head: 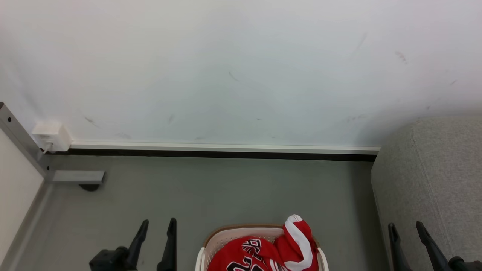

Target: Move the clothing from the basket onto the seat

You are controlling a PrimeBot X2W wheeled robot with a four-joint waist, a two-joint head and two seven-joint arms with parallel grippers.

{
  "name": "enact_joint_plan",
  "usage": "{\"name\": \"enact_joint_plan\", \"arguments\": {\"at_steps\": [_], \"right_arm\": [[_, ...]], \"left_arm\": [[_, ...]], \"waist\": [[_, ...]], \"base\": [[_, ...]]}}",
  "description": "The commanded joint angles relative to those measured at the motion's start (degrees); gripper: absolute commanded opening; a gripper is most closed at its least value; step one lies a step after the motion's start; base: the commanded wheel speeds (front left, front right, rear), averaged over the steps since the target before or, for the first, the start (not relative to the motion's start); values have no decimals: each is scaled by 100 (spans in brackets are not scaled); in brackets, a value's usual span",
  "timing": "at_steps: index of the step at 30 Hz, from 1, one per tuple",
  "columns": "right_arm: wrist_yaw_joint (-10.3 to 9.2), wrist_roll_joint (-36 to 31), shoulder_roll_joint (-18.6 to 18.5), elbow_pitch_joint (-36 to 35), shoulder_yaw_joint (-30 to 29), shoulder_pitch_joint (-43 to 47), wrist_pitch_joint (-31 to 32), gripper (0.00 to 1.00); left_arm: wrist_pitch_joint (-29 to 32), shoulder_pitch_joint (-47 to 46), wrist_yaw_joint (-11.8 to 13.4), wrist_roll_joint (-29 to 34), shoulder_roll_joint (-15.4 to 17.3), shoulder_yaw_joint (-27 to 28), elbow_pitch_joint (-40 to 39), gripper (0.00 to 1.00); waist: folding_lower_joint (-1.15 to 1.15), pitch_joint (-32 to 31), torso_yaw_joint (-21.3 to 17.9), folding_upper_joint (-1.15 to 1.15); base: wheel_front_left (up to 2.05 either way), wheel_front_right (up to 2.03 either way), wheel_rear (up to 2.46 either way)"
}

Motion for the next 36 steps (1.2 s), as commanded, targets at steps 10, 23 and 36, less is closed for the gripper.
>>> {"name": "enact_joint_plan", "arguments": {"at_steps": [10, 23, 36], "right_arm": [[-10, -322, -14, 70, -102, 84, -148, 100], [-11, -608, -21, 128, -104, 141, -293, 100], [-12, -509, -60, 161, 0, 195, -342, 100]], "left_arm": [[-163, 71, 48, 527, 52, -16, -4, 100], [-293, 149, 64, 1097, 55, -91, 9, 100], [-341, 180, -43, 1136, 55, -163, 86, 100]], "waist": [[0, -13, 31, 0], [0, -35, 29, 0], [0, -34, 2, 0]], "base": [[0, 0, 0], [0, 0, 0], [0, 0, 0]]}}
